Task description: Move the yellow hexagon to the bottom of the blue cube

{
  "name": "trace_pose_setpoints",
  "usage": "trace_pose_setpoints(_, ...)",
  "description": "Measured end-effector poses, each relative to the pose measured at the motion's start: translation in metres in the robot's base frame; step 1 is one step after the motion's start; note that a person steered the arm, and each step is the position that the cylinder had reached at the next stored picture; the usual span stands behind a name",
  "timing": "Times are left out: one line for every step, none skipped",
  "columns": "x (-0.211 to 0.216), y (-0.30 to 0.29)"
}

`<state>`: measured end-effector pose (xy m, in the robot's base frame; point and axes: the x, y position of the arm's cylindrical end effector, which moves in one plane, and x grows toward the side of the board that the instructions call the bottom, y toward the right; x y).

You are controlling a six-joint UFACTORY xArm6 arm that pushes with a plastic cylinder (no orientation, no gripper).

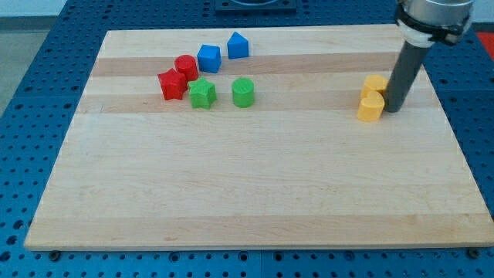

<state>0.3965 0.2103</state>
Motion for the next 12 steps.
trace_pose_setpoints(-0.024,0.003)
trace_pose_setpoints(-0.044,-0.009)
trace_pose_setpoints(-0.055,-0.053)
trace_pose_setpoints(-0.061,-0.079)
trace_pose_setpoints(-0.081,-0.098)
trace_pose_setpoints(-0.1,-0.123)
trace_pose_setpoints(-0.102,-0.13)
trace_pose_setpoints(-0.11,-0.108)
trace_pose_setpoints(-0.133,-0.104)
trace_pose_setpoints(-0.133,-0.129)
trace_pose_setpoints(-0.133,-0.161)
trace_pose_setpoints(-0.133,-0.178)
